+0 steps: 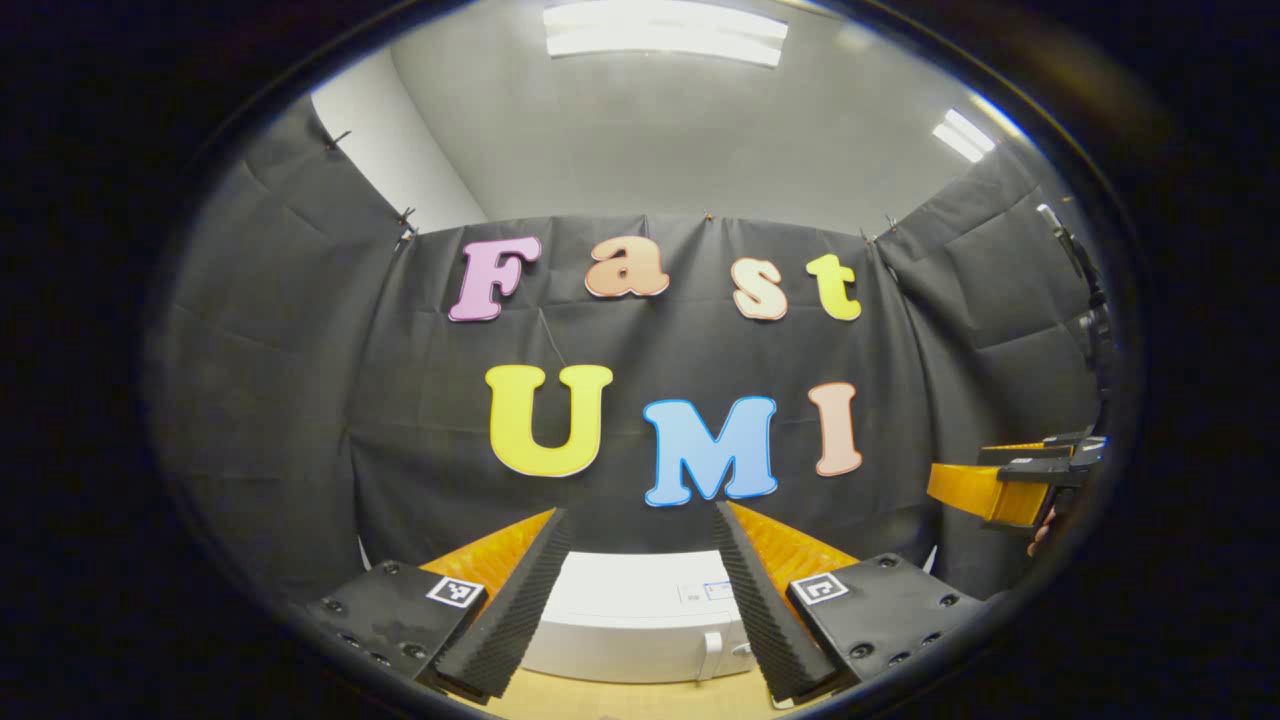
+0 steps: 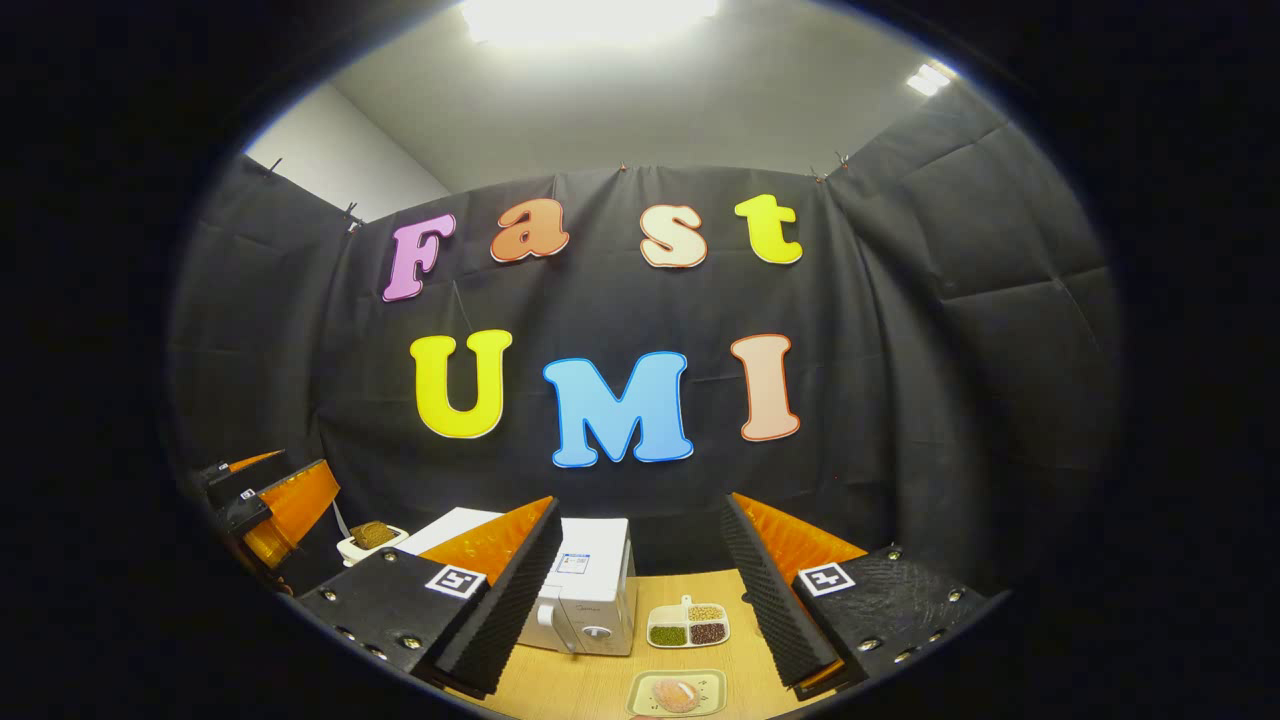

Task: Open the microwave oven with the left hand, put the food in, and close the microwave oven.

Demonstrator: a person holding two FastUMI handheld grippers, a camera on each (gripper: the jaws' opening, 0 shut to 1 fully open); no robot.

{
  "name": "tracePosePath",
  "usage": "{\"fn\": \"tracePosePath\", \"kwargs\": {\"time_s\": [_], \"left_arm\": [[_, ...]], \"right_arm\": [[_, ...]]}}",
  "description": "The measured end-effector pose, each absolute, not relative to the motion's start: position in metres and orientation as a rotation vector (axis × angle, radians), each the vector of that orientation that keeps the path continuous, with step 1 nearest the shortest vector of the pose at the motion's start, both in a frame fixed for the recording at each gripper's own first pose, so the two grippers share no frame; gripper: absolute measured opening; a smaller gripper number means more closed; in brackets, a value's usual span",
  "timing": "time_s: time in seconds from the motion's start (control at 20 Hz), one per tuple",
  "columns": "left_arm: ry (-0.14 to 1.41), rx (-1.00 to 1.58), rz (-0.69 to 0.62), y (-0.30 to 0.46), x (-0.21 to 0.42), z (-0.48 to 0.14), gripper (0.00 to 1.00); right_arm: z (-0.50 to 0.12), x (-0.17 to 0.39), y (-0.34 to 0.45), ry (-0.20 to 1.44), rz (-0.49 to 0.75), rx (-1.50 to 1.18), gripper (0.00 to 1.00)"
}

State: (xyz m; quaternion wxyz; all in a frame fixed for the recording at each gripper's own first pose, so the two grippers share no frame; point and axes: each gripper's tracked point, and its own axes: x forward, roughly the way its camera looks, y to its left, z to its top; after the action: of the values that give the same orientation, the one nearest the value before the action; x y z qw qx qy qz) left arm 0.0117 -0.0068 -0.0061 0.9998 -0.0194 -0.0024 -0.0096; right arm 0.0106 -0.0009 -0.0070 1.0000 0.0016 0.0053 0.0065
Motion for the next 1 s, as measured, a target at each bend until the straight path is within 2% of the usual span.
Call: {"fn": "tracePosePath", "kwargs": {"time_s": [0.45, 0.75, 0.8, 0.9, 0.95, 1.0], "left_arm": [[-0.001, -0.061, -0.093, -0.021, 0.019, -0.018, 0.94], [0.067, -0.116, -0.097, -0.034, 0.039, -0.074, 0.93], [0.085, -0.136, -0.096, -0.038, 0.043, -0.086, 0.98], [0.108, -0.161, -0.105, -0.047, 0.050, -0.107, 0.96], [0.118, -0.156, -0.106, -0.050, 0.054, -0.117, 0.99], [0.129, -0.141, -0.105, -0.053, 0.057, -0.128, 0.96]], "right_arm": [[-0.013, 0.006, -0.004, 0.013, -0.014, -0.031, 0.98], [-0.018, -0.003, -0.023, 0.024, -0.062, -0.049, 0.98], [-0.019, -0.004, -0.026, 0.026, -0.065, -0.054, 0.98], [-0.023, -0.004, -0.033, 0.037, -0.068, -0.063, 0.98], [-0.024, -0.004, -0.036, 0.043, -0.071, -0.068, 0.98], [-0.026, -0.004, -0.040, 0.051, -0.075, -0.071, 0.98]]}}
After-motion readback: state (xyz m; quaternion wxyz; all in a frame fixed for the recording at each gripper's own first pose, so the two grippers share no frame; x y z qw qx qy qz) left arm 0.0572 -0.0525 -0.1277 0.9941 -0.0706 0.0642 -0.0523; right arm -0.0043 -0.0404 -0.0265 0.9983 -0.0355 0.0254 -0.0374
